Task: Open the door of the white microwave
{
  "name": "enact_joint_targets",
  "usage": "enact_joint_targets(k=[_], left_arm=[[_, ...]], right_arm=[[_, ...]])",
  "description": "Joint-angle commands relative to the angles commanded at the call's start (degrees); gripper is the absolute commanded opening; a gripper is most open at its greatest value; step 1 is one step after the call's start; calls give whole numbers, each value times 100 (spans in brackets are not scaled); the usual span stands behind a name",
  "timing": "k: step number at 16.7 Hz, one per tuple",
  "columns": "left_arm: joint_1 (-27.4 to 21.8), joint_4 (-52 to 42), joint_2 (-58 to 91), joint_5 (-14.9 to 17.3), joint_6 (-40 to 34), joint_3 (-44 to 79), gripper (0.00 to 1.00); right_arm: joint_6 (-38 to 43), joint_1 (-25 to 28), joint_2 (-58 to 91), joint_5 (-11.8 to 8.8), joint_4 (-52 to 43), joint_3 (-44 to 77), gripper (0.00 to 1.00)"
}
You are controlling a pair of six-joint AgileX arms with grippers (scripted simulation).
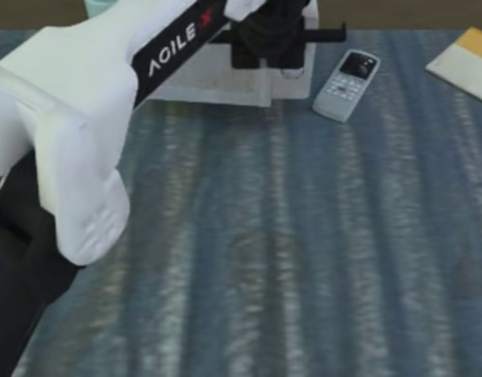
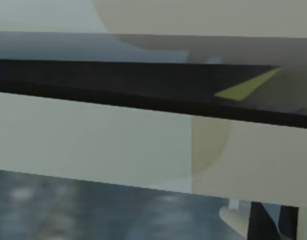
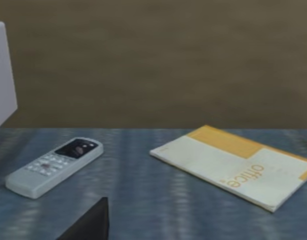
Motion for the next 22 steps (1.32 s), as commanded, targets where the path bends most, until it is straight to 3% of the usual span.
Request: enact_joint_targets(k=[22], left_arm=[[21,-126,27,50,-33,120,0]], right_arm=[[0,0,0,0,0,0,100]])
